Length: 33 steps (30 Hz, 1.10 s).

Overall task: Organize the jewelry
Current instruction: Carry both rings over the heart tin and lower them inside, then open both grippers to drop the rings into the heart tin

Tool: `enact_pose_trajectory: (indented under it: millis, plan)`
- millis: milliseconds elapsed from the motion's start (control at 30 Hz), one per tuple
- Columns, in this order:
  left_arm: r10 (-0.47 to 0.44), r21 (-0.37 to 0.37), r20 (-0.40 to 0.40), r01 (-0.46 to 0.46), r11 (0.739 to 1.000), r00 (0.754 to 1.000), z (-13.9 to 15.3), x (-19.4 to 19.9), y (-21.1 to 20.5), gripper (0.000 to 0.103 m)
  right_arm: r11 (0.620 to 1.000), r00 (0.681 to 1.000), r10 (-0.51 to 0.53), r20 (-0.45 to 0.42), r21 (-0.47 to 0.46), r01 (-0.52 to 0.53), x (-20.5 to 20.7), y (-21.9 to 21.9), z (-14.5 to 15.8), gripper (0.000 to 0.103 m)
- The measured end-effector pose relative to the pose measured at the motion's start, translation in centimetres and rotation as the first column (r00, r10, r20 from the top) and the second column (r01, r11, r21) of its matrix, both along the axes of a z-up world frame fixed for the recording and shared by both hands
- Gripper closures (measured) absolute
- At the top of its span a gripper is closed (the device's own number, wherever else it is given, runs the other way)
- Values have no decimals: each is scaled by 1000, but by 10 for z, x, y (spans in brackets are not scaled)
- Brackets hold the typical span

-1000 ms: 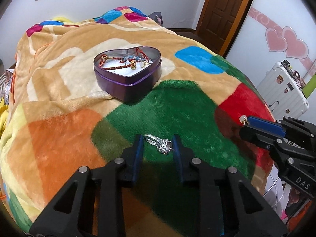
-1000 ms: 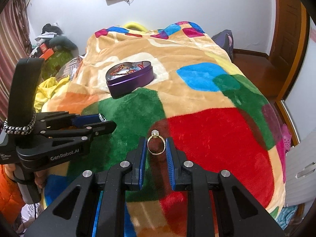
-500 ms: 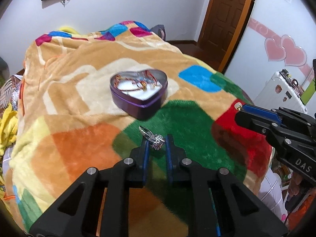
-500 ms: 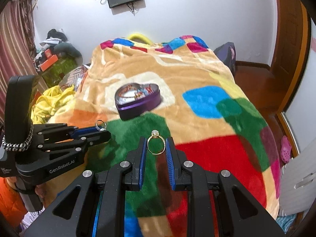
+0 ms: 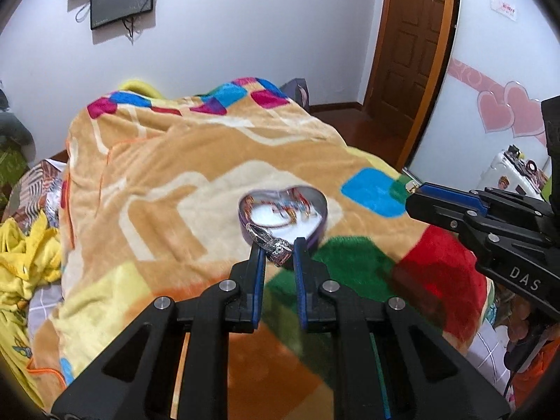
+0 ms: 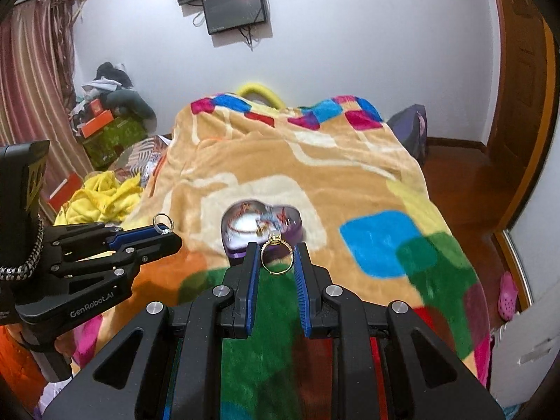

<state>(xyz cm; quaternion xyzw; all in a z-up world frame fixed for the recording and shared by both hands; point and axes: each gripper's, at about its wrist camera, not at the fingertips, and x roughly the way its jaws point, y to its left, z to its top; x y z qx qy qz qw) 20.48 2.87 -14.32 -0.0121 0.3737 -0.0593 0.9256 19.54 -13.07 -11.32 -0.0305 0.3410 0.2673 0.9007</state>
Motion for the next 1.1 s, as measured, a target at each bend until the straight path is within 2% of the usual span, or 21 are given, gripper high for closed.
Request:
enact_pose_trajectory:
  millis: [267, 500, 1100]
  plan:
    - [8, -10, 36, -8, 1000, 999, 11, 15, 8, 88, 1000, 999, 19, 37, 15, -20, 15, 14, 8, 86]
    - [1, -21, 25, -1, 1000, 1000, 3, 32, 9, 88, 999, 999, 34, 32, 6, -34, 36, 26, 2, 85]
    - [-52, -57, -84, 47, 997, 995, -34, 75, 3, 88, 997, 995, 68, -69, -22, -70, 65, 35, -31, 85]
